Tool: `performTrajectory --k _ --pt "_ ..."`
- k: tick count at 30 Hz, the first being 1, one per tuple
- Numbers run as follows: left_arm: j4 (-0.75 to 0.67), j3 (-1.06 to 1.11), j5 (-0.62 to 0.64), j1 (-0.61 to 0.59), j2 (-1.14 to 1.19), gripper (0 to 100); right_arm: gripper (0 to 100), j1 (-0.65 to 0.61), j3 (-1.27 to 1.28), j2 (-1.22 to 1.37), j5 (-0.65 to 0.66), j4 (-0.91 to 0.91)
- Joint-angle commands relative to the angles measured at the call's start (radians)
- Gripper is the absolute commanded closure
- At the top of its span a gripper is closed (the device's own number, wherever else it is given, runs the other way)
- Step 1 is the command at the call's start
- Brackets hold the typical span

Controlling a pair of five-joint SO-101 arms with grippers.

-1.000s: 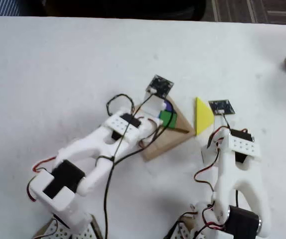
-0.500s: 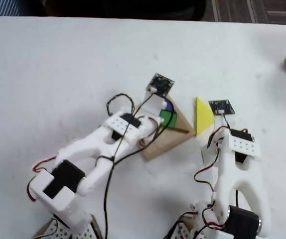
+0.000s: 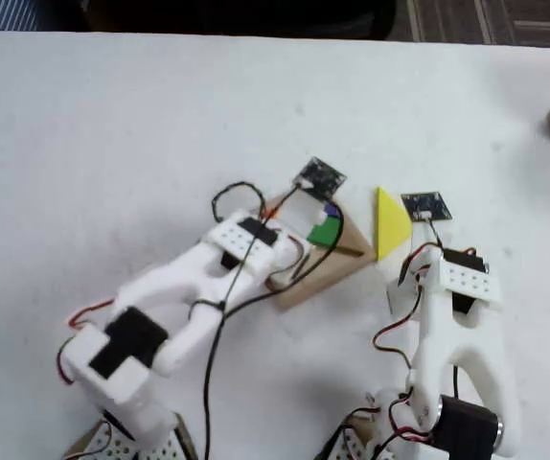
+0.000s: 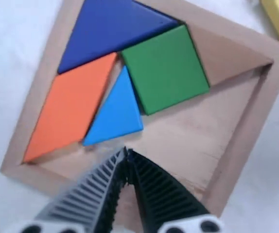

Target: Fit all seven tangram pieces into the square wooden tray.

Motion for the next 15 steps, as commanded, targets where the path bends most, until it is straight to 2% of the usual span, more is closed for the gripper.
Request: performTrajectory --k 1,15 --pt "-0.003 -0.137 0.035 0.019 0.076 98 98.1 -0.012 -0.005 -0.035 0.018 -0.013" --pt "0.005 -0.19 0.037 0.025 0.117 98 98.1 -0.012 -0.005 -0.035 0.018 -0.013"
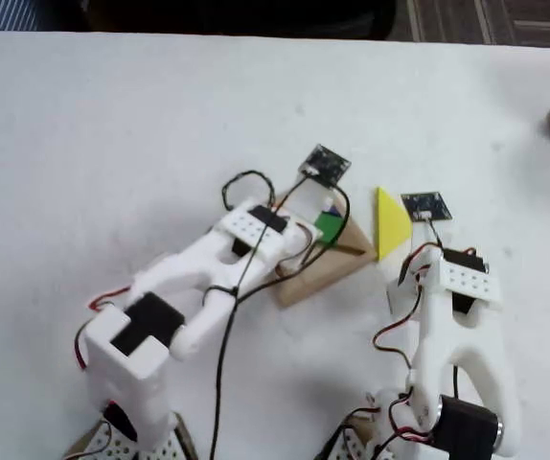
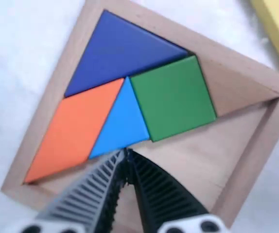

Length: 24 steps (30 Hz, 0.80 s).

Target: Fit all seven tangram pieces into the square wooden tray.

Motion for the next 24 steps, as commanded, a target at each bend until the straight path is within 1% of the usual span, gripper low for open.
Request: performTrajectory --k 1,6,9,13,17,22,24 --pt "0.003 -0.041 0.012 0.025 -0.012 98 98.1 -0.012 -0.005 -0.035 0.018 -0.013" --pt "0.055 -0.051 0.012 0.025 -0.024 98 98.1 -0.012 -0.005 -0.035 0.018 -0.013" --pt "0.066 -0.015 0.008 0.015 -0.094 98 98.1 -0.012 -0.005 -0.035 0.02 -0.013" --pt "0.06 0.086 0.005 -0.004 -0.223 98 98.1 -0.012 -0.005 -0.035 0.02 -0.013" --pt "0.058 0.164 0.005 -0.056 -0.292 98 98.1 -0.012 -0.005 -0.035 0.02 -0.013" --pt "0.058 0.17 0.003 -0.13 -0.275 98 98.1 -0.012 -0.005 -0.035 0.02 -0.013" --pt "0.038 0.155 0.003 -0.173 -0.252 98 98.1 -0.012 -0.005 -0.035 0.02 -0.013"
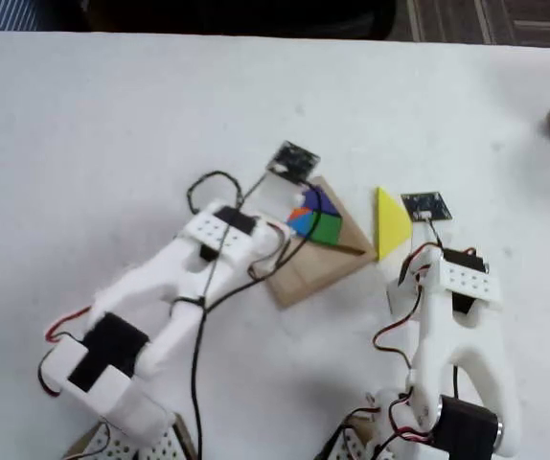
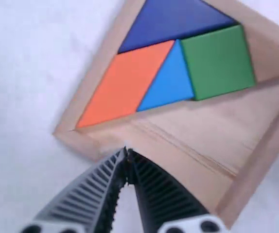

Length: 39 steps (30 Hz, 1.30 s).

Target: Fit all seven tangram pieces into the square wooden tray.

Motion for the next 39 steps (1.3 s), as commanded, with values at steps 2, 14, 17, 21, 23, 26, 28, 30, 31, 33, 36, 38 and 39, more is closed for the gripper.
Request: performTrajectory --k 2,14,17,21,23,26,28,30,31,33,36,38,39 --pt "-0.089 -0.054 0.009 -0.137 0.01 98 98.1 -0.012 -0.005 -0.035 0.02 -0.013" --pt "-0.195 -0.402 0.015 -0.243 0.369 98 98.1 -0.012 -0.005 -0.035 0.02 -0.013" --pt "-0.035 -0.47 0.009 -0.229 0.387 98 98.1 -0.012 -0.005 -0.035 0.02 -0.013" --pt "0.052 -0.497 0.011 -0.216 0.39 98 98.1 -0.012 -0.005 -0.035 0.02 -0.013" --pt "0.058 -0.489 0.011 -0.214 0.392 98 98.1 -0.012 -0.005 -0.035 0.02 -0.013" --pt "0.089 -0.489 0.008 -0.2 0.39 98 98.1 -0.012 -0.005 -0.035 0.02 -0.013" --pt "0.115 -0.489 0.006 -0.18 0.386 98 98.1 -0.012 -0.005 -0.035 0.02 -0.013" --pt "0.146 -0.489 0.006 -0.165 0.384 98 98.1 -0.012 -0.005 -0.035 0.02 -0.013" --pt "0.157 -0.489 0.006 -0.157 0.384 98 98.1 -0.012 -0.005 -0.035 0.02 -0.013" --pt "0.178 -0.493 0.006 -0.154 0.384 98 98.1 -0.012 -0.005 -0.035 0.02 -0.013" --pt "0.226 -0.497 0.006 -0.151 0.384 98 98.1 -0.012 -0.005 -0.035 0.02 -0.013" --pt "0.265 -0.497 0.006 -0.136 0.384 98 98.1 -0.012 -0.005 -0.035 0.02 -0.013" --pt "0.29 -0.497 0.006 -0.128 0.384 98 98.1 -0.012 -0.005 -0.035 0.02 -0.013"
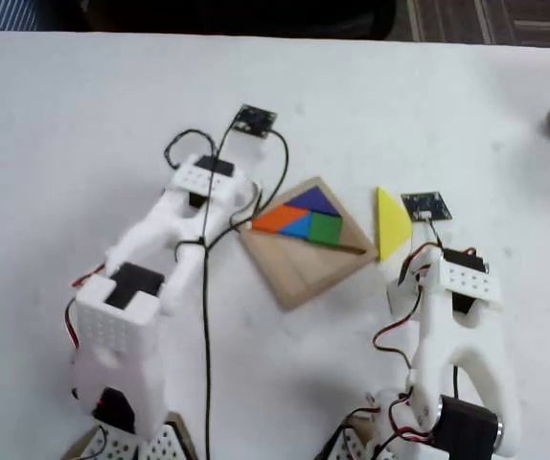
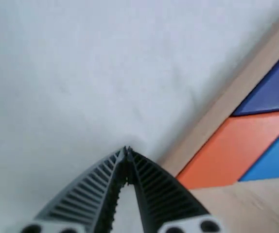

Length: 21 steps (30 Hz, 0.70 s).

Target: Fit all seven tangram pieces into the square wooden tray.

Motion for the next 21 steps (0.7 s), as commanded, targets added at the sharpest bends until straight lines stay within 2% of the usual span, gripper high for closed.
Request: performTrajectory --k 1,6,12,15,21 --pt "0.103 -0.029 0.006 0.065 -0.015 98 98.1 -0.012 -0.005 -0.035 0.02 -0.013" --pt "0.189 -0.029 0.012 0.125 -0.015 98 98.1 -0.012 -0.005 -0.035 0.02 -0.013" --pt "0.212 -0.018 0.014 0.179 -0.024 98 98.1 -0.012 -0.005 -0.035 0.02 -0.013" --pt "0.19 0.041 0.014 0.205 -0.07 98 98.1 -0.012 -0.005 -0.035 0.02 -0.013" --pt "0.057 0.236 0.014 0.28 -0.217 98 98.1 -0.01 -0.005 -0.035 0.02 -0.013"
